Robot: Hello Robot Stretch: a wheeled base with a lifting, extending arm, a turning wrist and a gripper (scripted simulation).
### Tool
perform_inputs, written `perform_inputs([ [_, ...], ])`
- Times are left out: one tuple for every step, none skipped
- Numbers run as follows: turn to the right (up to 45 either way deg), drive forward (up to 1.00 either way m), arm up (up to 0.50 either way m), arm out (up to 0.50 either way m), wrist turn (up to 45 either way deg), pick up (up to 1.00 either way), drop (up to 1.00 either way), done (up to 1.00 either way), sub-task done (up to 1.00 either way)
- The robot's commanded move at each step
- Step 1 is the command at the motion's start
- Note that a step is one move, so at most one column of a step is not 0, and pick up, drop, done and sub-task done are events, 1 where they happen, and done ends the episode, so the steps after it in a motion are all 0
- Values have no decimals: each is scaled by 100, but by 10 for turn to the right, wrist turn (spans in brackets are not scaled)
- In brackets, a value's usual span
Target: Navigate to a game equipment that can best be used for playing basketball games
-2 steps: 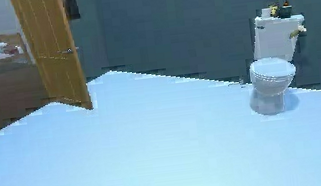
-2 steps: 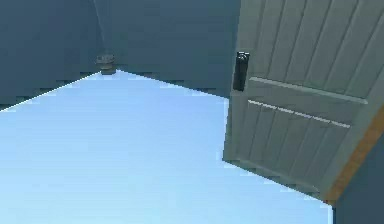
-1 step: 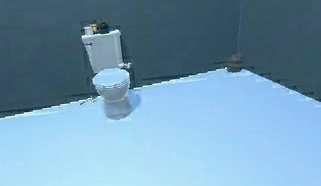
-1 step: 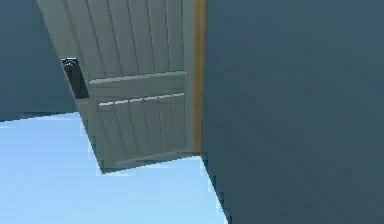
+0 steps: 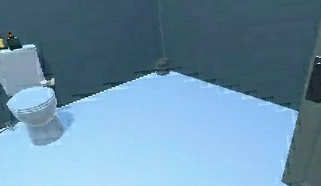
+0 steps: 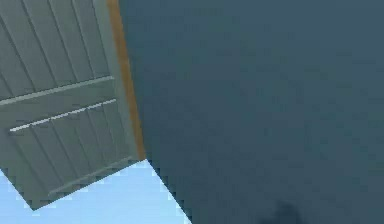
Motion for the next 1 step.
perform_inputs([
  [0,15,0,0,0,0,0,0,0],
])
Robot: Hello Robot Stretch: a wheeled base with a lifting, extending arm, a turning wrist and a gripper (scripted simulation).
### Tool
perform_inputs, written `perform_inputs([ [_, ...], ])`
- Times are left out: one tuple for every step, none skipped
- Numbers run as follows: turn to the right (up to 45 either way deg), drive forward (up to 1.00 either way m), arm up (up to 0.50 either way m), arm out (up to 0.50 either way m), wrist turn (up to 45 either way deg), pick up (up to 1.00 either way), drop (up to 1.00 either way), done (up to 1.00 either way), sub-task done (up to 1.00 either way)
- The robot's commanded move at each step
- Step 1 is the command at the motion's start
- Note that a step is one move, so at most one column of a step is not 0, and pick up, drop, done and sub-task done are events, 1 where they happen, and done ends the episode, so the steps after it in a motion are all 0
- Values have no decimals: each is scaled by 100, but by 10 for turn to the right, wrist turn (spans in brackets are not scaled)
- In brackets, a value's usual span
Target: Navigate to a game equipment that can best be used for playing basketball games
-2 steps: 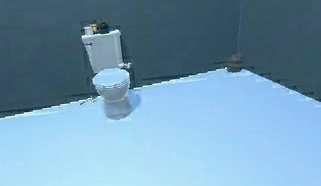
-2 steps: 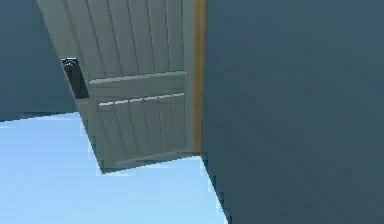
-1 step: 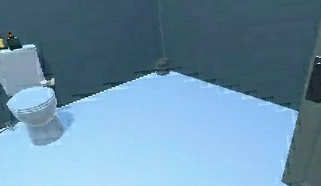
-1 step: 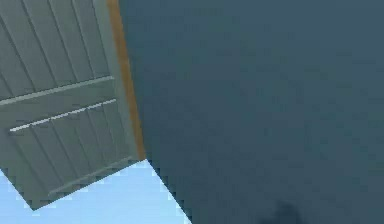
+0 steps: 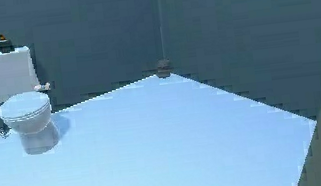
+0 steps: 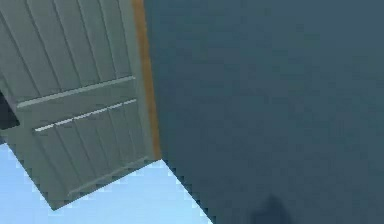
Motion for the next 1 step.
perform_inputs([
  [-450,0,0,0,0,0,0,0,0],
])
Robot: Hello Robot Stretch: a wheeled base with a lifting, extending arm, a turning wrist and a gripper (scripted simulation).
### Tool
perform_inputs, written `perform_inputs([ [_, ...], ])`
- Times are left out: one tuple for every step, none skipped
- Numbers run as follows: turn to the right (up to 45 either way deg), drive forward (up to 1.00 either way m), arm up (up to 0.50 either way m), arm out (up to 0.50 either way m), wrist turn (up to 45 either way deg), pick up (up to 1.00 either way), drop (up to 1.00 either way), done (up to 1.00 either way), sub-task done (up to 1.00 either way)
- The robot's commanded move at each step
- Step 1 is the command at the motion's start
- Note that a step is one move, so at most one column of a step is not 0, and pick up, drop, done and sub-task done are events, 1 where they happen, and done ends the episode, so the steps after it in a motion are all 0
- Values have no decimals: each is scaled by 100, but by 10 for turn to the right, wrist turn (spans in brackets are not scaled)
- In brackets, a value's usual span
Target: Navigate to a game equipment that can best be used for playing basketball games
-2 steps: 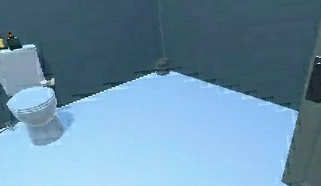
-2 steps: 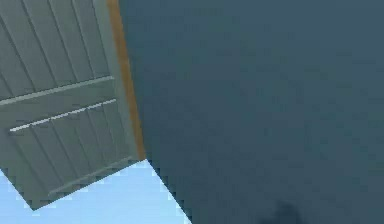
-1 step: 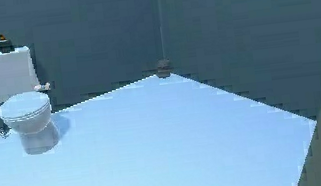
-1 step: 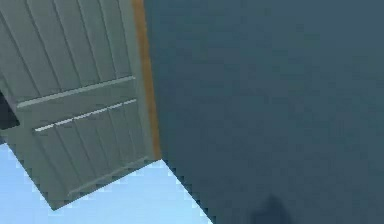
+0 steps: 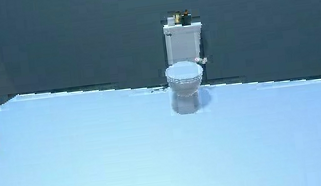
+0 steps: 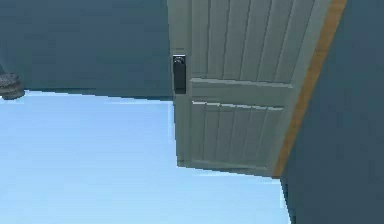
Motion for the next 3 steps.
perform_inputs([
  [-240,0,0,0,0,0,0,0,0],
  [-30,0,0,0,0,0,0,0,0],
  [0,65,0,0,0,0,0,0,0],
])
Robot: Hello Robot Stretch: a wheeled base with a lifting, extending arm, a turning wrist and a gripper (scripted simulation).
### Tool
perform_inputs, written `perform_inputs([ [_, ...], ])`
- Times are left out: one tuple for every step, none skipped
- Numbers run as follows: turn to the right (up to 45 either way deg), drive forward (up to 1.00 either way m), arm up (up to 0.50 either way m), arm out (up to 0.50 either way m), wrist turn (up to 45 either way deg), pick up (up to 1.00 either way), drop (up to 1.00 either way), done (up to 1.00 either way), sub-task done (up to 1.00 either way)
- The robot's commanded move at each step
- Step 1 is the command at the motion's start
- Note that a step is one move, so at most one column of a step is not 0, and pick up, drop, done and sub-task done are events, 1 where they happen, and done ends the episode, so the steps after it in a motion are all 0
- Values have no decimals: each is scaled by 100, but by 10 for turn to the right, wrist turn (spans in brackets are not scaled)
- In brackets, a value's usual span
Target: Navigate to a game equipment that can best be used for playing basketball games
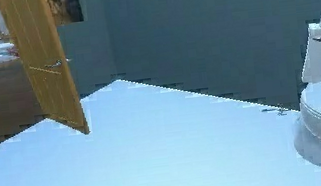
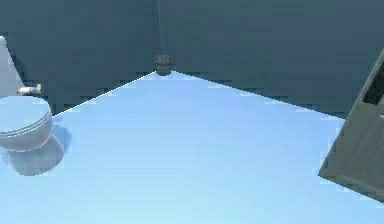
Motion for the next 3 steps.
perform_inputs([
  [-420,0,0,0,0,0,0,0,0],
  [0,100,0,0,0,0,0,0,0],
  [0,100,0,0,0,0,0,0,0],
])
